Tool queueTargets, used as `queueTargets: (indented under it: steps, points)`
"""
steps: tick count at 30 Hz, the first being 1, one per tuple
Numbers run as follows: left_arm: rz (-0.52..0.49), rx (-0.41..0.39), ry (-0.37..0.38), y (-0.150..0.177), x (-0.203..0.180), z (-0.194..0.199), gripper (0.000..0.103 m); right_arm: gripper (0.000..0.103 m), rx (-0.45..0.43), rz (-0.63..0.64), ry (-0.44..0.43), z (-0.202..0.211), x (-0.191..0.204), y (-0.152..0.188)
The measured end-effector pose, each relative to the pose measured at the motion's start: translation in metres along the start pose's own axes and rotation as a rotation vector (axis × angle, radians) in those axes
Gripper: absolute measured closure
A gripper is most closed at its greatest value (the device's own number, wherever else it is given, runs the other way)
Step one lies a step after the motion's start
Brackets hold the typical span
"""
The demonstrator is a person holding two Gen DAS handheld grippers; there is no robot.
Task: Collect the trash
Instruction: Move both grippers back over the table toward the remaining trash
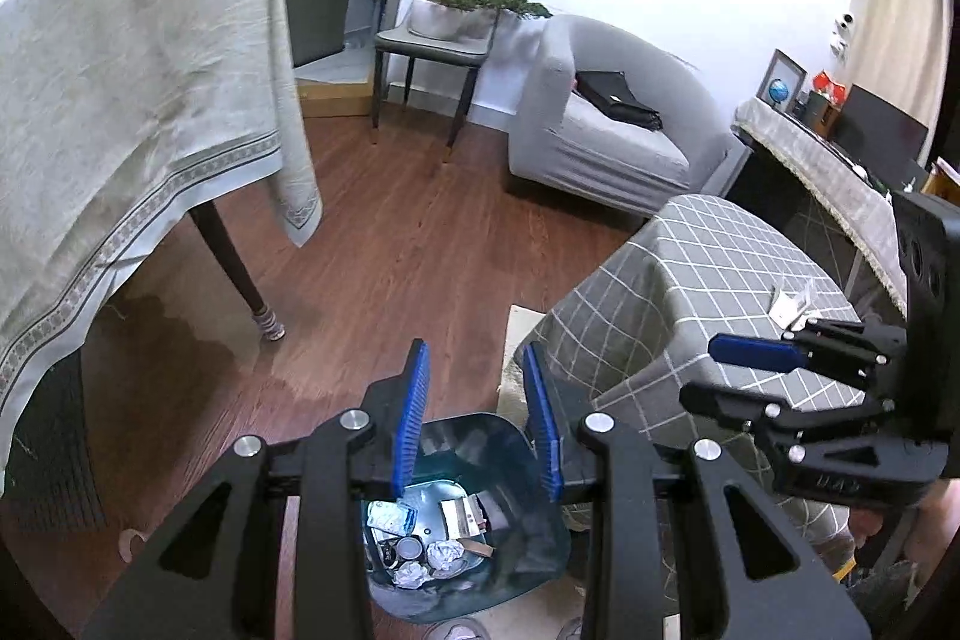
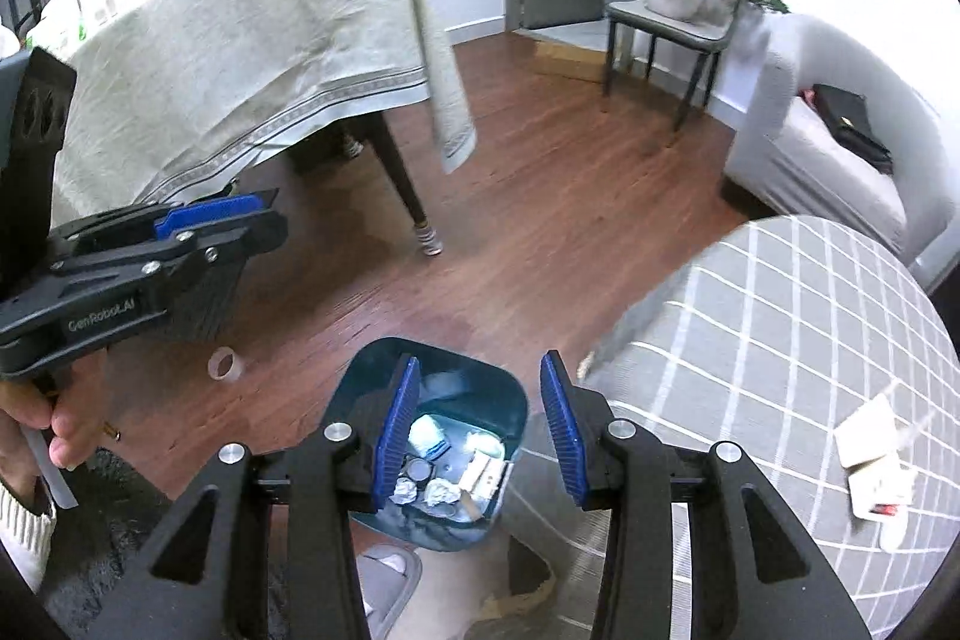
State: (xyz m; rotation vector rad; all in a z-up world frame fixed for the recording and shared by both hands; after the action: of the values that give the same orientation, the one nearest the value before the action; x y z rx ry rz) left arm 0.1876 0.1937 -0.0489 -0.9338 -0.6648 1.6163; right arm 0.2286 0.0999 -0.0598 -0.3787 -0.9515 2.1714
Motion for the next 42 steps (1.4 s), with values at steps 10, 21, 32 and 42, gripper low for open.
queueTargets:
  steps: [10, 21, 32, 42]
  points:
    - [-0.047, 0.001, 0.043, -0.004, -0.053, -0.011, 0.066, 0.061, -0.04, -0.027, 0.058, 0.024, -0.039, 0.012]
    - [-0.125, 0.012, 0.082, -0.002, -0.116, -0.031, 0.049, 0.061, -0.073, -0.095, 0.093, 0.052, -0.086, 0.026]
    - [-0.175, 0.025, 0.118, 0.008, -0.168, -0.052, 0.038, 0.049, -0.098, -0.148, 0.164, 0.079, -0.137, 0.049]
    - [-0.208, 0.034, 0.186, 0.019, -0.222, -0.072, 0.03, 0.039, -0.116, -0.217, 0.251, 0.11, -0.193, 0.079]
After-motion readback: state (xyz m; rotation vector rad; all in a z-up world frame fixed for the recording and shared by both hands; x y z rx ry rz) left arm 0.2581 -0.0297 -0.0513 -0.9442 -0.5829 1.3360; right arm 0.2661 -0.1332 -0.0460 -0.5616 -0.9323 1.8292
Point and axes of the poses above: each gripper's, at about its wrist camera, not at the fingertips, and z roughly against the way its jaws point, x to its left, y to its underside, the point moved 10 cm from there along -z, roughly the way its jaws point, and after that the axes turned 9 degrees about -x, right-handed, at the moved point
